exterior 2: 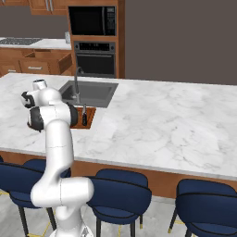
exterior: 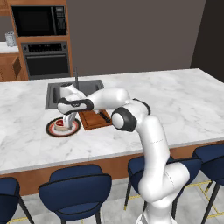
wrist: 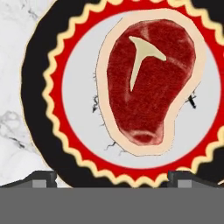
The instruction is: Pick up the knife from the drawer and place it on the cutting board. Then place the meat from the plate to the cutting board.
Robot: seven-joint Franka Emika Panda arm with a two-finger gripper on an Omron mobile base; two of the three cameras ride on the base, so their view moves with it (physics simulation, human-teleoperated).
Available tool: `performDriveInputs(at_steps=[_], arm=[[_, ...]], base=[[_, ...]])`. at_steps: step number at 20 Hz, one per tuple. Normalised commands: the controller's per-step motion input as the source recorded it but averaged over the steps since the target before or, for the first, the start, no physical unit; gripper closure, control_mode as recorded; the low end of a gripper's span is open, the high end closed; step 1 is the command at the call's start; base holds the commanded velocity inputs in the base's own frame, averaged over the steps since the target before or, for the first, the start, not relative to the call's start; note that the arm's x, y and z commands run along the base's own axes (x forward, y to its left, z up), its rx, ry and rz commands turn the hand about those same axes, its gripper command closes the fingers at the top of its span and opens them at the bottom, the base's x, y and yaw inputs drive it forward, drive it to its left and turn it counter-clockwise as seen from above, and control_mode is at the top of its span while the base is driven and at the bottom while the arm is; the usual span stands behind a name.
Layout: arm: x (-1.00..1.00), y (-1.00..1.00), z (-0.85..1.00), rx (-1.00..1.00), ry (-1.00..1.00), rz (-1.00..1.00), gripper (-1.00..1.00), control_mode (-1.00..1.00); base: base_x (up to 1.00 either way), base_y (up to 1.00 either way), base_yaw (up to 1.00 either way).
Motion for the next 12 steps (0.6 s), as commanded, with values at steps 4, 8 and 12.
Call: performDriveInputs(at_steps=[4, 8, 12], arm=[[0.14, 0.18, 0.00, 0.00, 0.00, 0.00, -1.00, -1.00], [0.21, 0.08, 0.00, 0.00, 0.00, 0.00, -1.00, -1.00], [0.22, 0.08, 0.00, 0.00, 0.00, 0.00, -1.00, -1.00]], base=[[0.00, 0.00, 0.00], [0.00, 0.00, 0.00], [0.00, 0.00, 0.00]])
